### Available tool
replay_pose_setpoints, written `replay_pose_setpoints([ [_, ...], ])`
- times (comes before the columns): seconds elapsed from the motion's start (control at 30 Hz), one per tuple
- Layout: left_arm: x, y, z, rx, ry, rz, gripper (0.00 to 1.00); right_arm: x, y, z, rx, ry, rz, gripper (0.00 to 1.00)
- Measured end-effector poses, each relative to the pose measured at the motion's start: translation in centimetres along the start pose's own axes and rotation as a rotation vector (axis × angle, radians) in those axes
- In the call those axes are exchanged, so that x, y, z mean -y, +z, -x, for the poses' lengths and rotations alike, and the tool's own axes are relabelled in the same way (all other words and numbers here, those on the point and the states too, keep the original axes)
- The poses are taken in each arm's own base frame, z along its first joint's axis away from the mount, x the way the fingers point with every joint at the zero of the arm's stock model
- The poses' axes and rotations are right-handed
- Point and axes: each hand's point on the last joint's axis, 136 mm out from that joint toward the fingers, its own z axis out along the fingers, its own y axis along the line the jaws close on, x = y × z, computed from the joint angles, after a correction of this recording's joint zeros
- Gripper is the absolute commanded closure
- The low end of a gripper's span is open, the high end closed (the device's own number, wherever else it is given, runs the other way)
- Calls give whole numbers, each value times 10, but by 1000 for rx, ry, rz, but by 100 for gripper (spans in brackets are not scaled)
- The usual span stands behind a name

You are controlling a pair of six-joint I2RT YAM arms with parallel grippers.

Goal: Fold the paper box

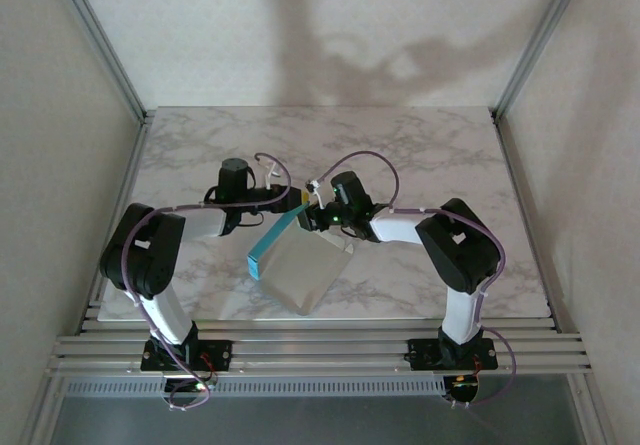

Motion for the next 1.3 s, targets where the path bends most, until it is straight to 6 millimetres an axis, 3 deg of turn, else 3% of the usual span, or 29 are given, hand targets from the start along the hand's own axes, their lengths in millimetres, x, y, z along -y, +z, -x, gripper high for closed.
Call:
replay_pose_setpoints([
  [0.2, -3, 2, 2, -8, -6, 0, 63, 6, 2, 1, 13, -9, -48, 83],
  [0.5, -6, 1, 7, 3, -4, 3, 63, 10, 6, 5, 4, -35, -131, 92],
  [0.7, -8, -1, 8, 8, -8, 9, 63, 13, 8, 7, -6, -60, -211, 87],
  [0.93, -9, -2, 6, -3, -22, 12, 59, 18, 6, 7, -14, -60, -250, 66],
  [1.2, -14, -3, 20, 7, -9, 54, 48, 11, -13, 4, -29, -42, -251, 60],
  [1.3, -16, -7, 27, 19, -5, 85, 35, 7, -25, 1, -31, -24, -249, 57],
])
